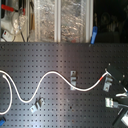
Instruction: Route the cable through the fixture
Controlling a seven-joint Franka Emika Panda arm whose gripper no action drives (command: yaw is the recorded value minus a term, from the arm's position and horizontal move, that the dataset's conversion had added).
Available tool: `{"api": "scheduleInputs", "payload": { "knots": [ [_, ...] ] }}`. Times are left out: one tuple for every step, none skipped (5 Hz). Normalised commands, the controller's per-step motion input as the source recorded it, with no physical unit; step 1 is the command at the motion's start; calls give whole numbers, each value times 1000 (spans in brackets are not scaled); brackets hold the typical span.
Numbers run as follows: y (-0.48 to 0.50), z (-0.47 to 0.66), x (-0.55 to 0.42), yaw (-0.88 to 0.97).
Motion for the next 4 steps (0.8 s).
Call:
{"api": "scheduleInputs", "payload": {
  "knots": [
    [19, 0, -22, 0],
    [-28, 0, 32, -9],
    [-199, 321, -56, -163],
    [-216, 495, -244, -437]
  ]
}}
